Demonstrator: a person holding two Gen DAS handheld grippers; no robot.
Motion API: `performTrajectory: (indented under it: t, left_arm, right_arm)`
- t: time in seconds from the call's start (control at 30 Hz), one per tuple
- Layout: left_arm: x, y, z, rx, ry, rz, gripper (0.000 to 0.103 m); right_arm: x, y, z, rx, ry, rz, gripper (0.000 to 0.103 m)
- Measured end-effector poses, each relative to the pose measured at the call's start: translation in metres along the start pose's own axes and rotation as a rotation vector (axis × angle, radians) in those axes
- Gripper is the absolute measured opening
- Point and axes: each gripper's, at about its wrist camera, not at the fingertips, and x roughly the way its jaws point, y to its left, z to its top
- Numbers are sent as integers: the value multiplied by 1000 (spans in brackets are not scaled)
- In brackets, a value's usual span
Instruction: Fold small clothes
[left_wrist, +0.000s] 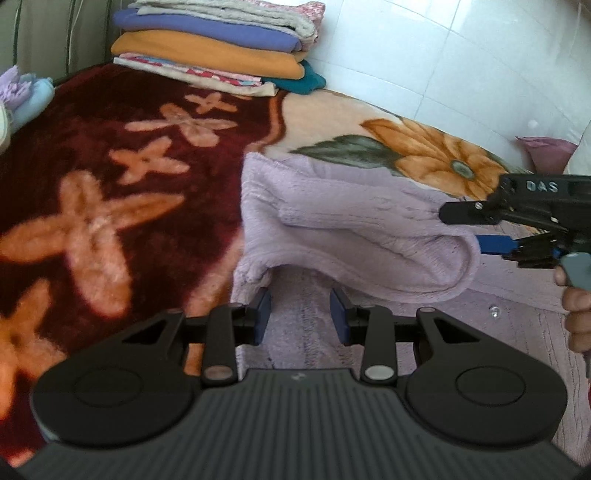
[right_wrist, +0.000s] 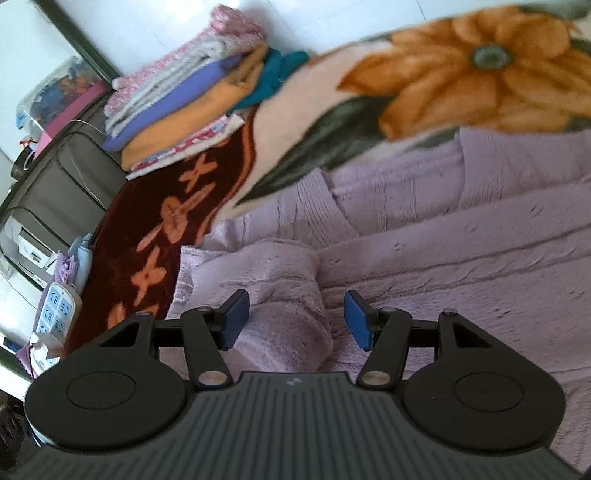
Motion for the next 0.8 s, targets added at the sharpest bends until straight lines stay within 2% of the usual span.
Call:
performTrajectory:
  t: [0.07, 0.13, 0.27, 0.37, 0.43, 0.5, 0.53, 0.6, 0.63, 0.7, 0.73, 0.8]
  left_arm:
    - [1, 3, -1, -9, 0, -5, 38]
    - [2, 5, -2, -18, -1, -11, 38]
    - [2, 7, -3, -34, -4, -20, 38]
    - [2, 10, -3, -41, -2, -29, 38]
    - [3, 12, -4, -46, 2, -33, 37]
    - [5, 12, -4, -51, 5, -32, 37]
    - [6, 12, -5, -56, 5, -30, 37]
    - [5, 10, -5, -56, 4, -24, 37]
    - [5, 9, -5, -50, 5, -22, 37]
    - [5, 9, -4, -42, 7, -20, 38]
    - [5, 8, -4, -40, 8, -19, 38]
    - [5, 9, -4, -41, 11, -19, 38]
  right_arm:
    - [8, 4, -1, -20, 18, 2, 17]
    - [5, 17, -1, -92, -26, -10, 12]
    - [-30, 43, -10, -269, -244, -50, 11]
    - [-39, 41, -24, -319, -335, -119, 11]
    - [-30, 27, -30, -293, -299, -180, 12]
    - [-13, 6, -32, -218, -201, -209, 12]
    - [-10, -4, -35, -190, -179, -198, 13]
    - [-15, -13, -37, -172, -188, -158, 16]
    - [-19, -13, -37, -166, -185, -152, 19]
    - [-29, -4, -36, -181, -200, -178, 34]
    - [-34, 3, -37, -219, -221, -197, 36]
    - [-40, 22, -41, -318, -257, -207, 47]
